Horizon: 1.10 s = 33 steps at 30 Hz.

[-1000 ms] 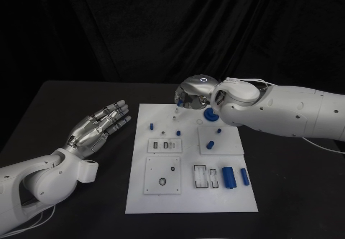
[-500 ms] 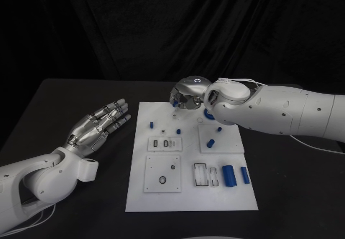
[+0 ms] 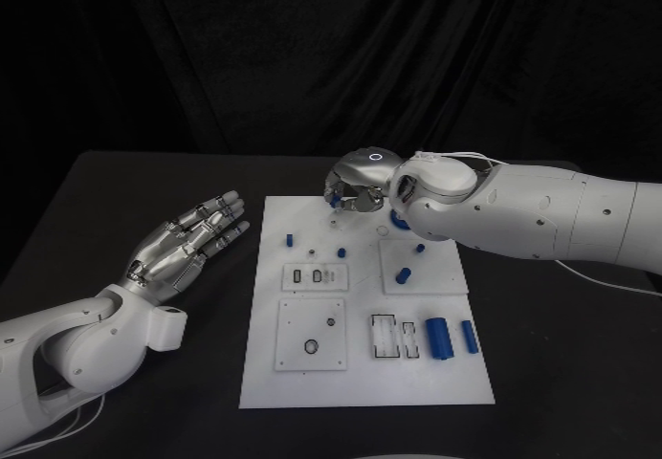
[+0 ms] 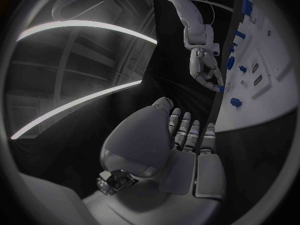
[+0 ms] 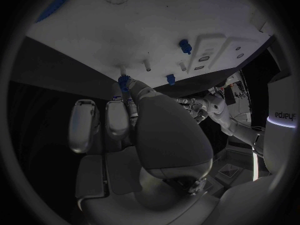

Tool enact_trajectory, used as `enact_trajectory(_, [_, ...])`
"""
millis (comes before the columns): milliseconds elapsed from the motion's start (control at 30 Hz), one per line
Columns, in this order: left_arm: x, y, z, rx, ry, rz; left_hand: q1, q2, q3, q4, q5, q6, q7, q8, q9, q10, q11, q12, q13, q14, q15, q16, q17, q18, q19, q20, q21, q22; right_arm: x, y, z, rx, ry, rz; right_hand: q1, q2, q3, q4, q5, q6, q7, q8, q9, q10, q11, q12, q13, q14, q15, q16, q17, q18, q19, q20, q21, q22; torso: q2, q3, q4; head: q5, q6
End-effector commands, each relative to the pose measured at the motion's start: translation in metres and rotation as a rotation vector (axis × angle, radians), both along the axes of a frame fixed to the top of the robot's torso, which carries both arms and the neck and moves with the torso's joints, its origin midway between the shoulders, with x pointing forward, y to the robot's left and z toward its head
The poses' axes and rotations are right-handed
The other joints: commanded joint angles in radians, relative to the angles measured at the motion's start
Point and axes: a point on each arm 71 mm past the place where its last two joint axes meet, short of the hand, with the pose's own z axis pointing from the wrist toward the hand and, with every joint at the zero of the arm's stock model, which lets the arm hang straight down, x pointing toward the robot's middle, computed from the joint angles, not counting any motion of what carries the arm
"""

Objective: Assemble the parts on the task board

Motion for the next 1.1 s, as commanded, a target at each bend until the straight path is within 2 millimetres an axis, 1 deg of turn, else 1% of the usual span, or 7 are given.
enact_trajectory(33, [0.0,0.0,0.005,-0.042,-0.051,0.009,-0.004,-0.003,0.008,-0.001,-0.005,-0.007,-0.002,-0.001,0.0,-0.006,0.0,-0.005,-0.001,0.0,0.002,0.0,0.001,-0.001,-0.006,0.001,-0.004,-0.001,0.0,-0.002,-0.002,-0.017,-0.004,0.0,-0.001,-0.006,0.003,0.003,0.003,-0.001,0.0,-0.004,0.001,0.018,-0.016,-0.006,0.001,0.0,0.01,0.003,0.001,-0.006,0.001,0.002,0.006,0.001,-0.001,0.0006,-0.0031,0.002,-0.003])
enact_trajectory(133, [0.0,0.0,0.005,-0.042,-0.051,0.01,-0.004,-0.002,0.009,-0.001,-0.005,-0.009,-0.002,-0.001,0.0,-0.007,0.001,-0.006,-0.001,0.002,0.004,0.001,0.002,-0.001,-0.007,0.001,-0.004,-0.001,0.0,-0.003,-0.003,-0.019,-0.002,-0.005,-0.001,-0.006,0.003,0.003,0.003,0.0,0.0,-0.003,0.002,0.018,-0.016,-0.007,0.001,0.0,0.01,0.002,0.001,-0.006,0.001,0.002,0.007,0.002,-0.002,0.001,0.0008,0.0,-0.004])
enact_trajectory(233, [0.001,0.0,0.005,-0.042,-0.051,0.01,-0.004,-0.002,0.009,-0.001,-0.005,-0.009,-0.002,-0.001,0.0,-0.007,0.001,-0.006,-0.001,0.002,0.004,0.001,0.002,-0.001,-0.007,0.001,-0.004,-0.001,0.0,-0.004,-0.003,-0.019,-0.002,-0.008,-0.002,-0.006,0.003,0.003,0.003,0.001,0.0,-0.003,0.002,0.018,-0.016,-0.007,0.001,0.0,0.01,0.003,0.001,-0.006,0.002,0.003,0.007,0.002,-0.001,0.001,0.0017,-0.001,-0.004])
enact_trajectory(333, [0.001,0.001,0.005,-0.041,-0.051,0.01,-0.004,-0.002,0.01,-0.001,-0.005,-0.009,-0.002,-0.001,0.0,-0.007,0.001,-0.006,-0.001,0.002,0.004,0.002,0.002,-0.001,-0.006,0.001,-0.004,-0.001,-0.001,-0.006,-0.003,-0.015,-0.004,-0.01,-0.003,-0.007,0.003,0.004,0.002,0.003,0.0,-0.003,0.003,0.02,-0.016,-0.008,0.002,0.001,0.01,0.004,0.004,-0.007,0.002,0.003,0.008,0.005,-0.001,0.0013,0.0015,-0.001,-0.004])
enact_trajectory(567, [0.001,0.002,0.005,-0.039,-0.051,0.013,-0.004,-0.002,0.01,-0.001,-0.005,-0.009,-0.002,-0.001,0.0,-0.007,0.001,-0.006,-0.001,0.002,0.004,0.002,0.002,-0.001,-0.006,0.001,-0.004,-0.001,-0.001,-0.009,-0.005,-0.015,0.0,-0.017,-0.004,-0.007,0.003,0.004,0.002,0.003,0.0,-0.003,0.004,0.021,-0.016,-0.008,0.002,0.001,0.01,0.004,0.004,-0.007,0.003,0.003,0.009,0.005,-0.001,-0.001,0.0019,0.001,-0.002])
enact_trajectory(933, [0.003,0.002,0.004,-0.037,-0.05,0.014,-0.005,-0.002,0.012,-0.002,-0.005,-0.011,-0.002,-0.002,0.0,-0.009,0.002,-0.007,-0.001,0.003,0.006,0.003,0.002,-0.002,-0.006,0.002,-0.004,-0.001,-0.001,-0.012,-0.011,-0.025,0.018,-0.026,-0.012,-0.009,0.001,0.008,-0.007,0.002,-0.001,-0.006,0.007,0.024,-0.016,-0.014,0.003,0.0,0.011,0.003,0.004,-0.007,0.002,0.004,0.008,0.006,-0.001,-0.0006,0.0025,0.0,-0.004])
enact_trajectory(1100, [0.003,0.003,0.004,-0.035,-0.049,0.015,-0.005,-0.002,0.012,-0.002,-0.005,-0.011,-0.002,-0.002,0.0,-0.009,0.002,-0.007,-0.001,0.003,0.006,0.003,0.002,-0.002,-0.006,0.002,-0.004,-0.001,-0.001,-0.011,-0.014,-0.025,0.022,-0.022,-0.014,-0.009,0.002,0.009,-0.01,0.001,-0.001,-0.007,0.008,0.023,-0.016,-0.017,0.004,0.0,0.011,0.003,0.003,-0.006,0.001,0.004,0.007,0.006,-0.002,-0.0006,0.0014,0.002,-0.005])
